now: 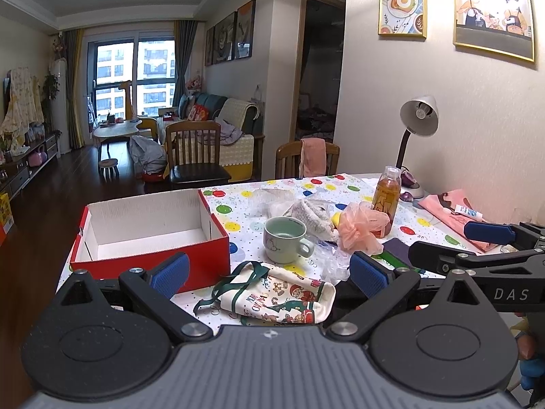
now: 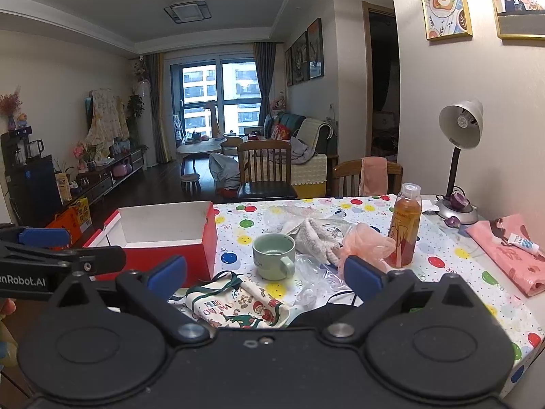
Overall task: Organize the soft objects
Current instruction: 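Move both tools toward the black mask and purple sponge on the table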
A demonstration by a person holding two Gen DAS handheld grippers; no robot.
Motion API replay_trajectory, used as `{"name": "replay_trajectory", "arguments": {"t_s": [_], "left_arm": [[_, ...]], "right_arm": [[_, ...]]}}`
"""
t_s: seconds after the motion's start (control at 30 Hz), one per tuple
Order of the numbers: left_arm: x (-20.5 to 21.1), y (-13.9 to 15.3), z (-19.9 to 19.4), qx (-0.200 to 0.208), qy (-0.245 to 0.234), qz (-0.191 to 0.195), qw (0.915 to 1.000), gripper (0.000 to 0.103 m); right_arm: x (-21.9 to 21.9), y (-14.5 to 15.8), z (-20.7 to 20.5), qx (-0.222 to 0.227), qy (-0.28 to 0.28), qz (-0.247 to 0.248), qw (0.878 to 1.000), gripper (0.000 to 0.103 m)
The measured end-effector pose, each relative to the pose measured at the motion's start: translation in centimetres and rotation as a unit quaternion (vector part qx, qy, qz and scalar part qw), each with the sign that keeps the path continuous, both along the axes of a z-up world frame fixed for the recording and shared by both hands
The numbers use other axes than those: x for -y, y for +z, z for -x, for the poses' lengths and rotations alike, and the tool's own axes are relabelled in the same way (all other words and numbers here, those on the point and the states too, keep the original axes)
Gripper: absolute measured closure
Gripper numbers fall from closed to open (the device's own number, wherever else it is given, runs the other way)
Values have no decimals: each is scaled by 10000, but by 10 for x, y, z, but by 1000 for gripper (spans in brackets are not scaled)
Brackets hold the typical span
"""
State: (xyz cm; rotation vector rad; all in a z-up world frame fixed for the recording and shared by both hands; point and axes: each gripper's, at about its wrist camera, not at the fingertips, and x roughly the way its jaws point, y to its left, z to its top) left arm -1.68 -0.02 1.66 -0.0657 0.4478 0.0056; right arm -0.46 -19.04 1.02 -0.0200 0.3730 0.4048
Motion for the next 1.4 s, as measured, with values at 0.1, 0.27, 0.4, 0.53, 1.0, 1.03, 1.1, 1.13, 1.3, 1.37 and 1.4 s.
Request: {"name": "replay_trajectory", "arguments": {"t_s": [0.1,0.27,0.4,0.53,1.0,1.03,1.1,1.13,1.3,1.37,1.4], "left_arm": [[0,1,0,-7,-8,10,10000,2],[-1,2,0,0,-14,13,10000,2],[-1,1,0,-3,-18,17,10000,2],[-1,2,1,1,-22,18,10000,2],[-3,2,1,50,-55,1,10000,2],[-2,3,0,64,-76,-8,10000,2],[0,4,-2,86,-88,-50,9999,2],[0,4,-3,100,-92,-70,9999,2],[5,3,-14,86,-124,-89,9998,2],[7,3,-20,90,-150,-65,9998,2],[8,2,-23,81,-151,-52,9998,2]], "right_arm": [[0,1,0,2,12,-4,10000,5],[-1,1,-1,12,45,-1,10000,5],[-1,2,-1,9,76,-4,10000,5],[-1,3,-1,8,69,-11,10000,5],[-1,3,2,-2,1,-32,10000,6],[0,3,2,-3,-2,-46,10000,6],[2,3,1,19,-32,-41,10000,5],[3,3,0,40,-49,-38,10000,5],[9,2,-6,79,-91,-24,9999,6],[12,2,-11,118,-107,-7,9999,6],[14,2,-13,128,-122,-13,9998,6]]}}
